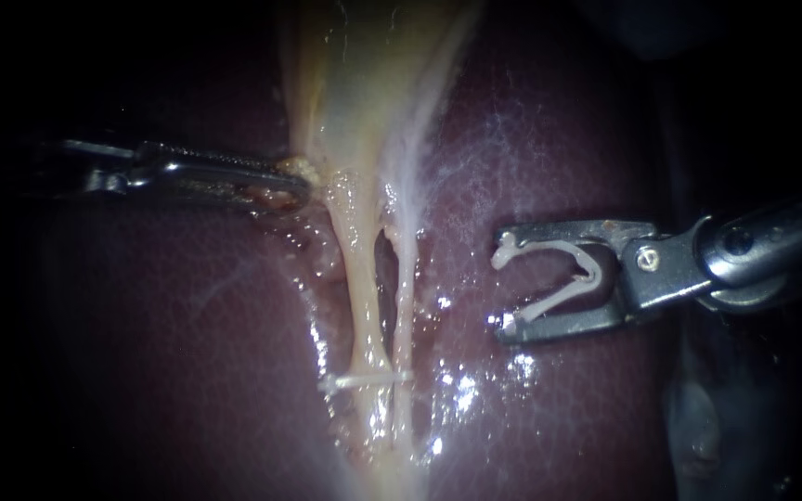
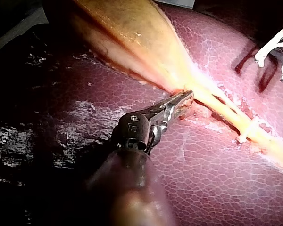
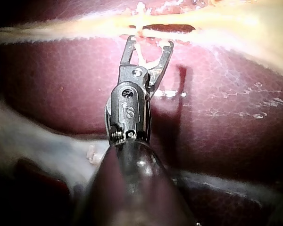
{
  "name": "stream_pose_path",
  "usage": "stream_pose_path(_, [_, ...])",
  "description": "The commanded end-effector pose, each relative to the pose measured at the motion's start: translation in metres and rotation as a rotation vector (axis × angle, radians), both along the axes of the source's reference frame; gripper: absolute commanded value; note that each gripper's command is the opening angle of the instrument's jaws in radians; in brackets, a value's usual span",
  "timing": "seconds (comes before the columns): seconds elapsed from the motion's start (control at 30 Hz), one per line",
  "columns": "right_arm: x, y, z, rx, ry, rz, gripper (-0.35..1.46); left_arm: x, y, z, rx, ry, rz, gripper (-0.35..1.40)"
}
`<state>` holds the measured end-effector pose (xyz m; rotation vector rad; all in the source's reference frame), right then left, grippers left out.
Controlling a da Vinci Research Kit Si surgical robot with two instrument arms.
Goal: Clipping second clip left tube
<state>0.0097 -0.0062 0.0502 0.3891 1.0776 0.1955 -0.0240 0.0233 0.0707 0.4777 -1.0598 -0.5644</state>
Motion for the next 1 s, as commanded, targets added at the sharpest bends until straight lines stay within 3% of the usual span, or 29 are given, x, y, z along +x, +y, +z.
stream_pose_path(0.03, [0.0, 0.0, 0.0, 0.0, 0.0, 0.0, 0.5, 0.0, 0.0, 0.0, 0.0, -0.001, 0.001, -0.35])
stream_pose_path(0.23, [0.0, 0.0, 0.0, 0.0, 0.0, 0.0, 0.5, 0.001, 0.0008, -0.0016, 0.013, -0.005, 0.002, -0.35])
stream_pose_path(0.53, [0.0, 0.0, 0.0, 0.0, 0.0, 0.0, 0.5, 0.0038, 0.004, -0.007, 0.012, -0.047, -0.072, -0.35])
stream_pose_path(1.0, [0.0012, -0.0003, -0.0007, 0.029, 0.005, -0.001, 0.5, 0.0038, 0.0037, -0.0064, 0.007, -0.043, -0.074, -0.35])
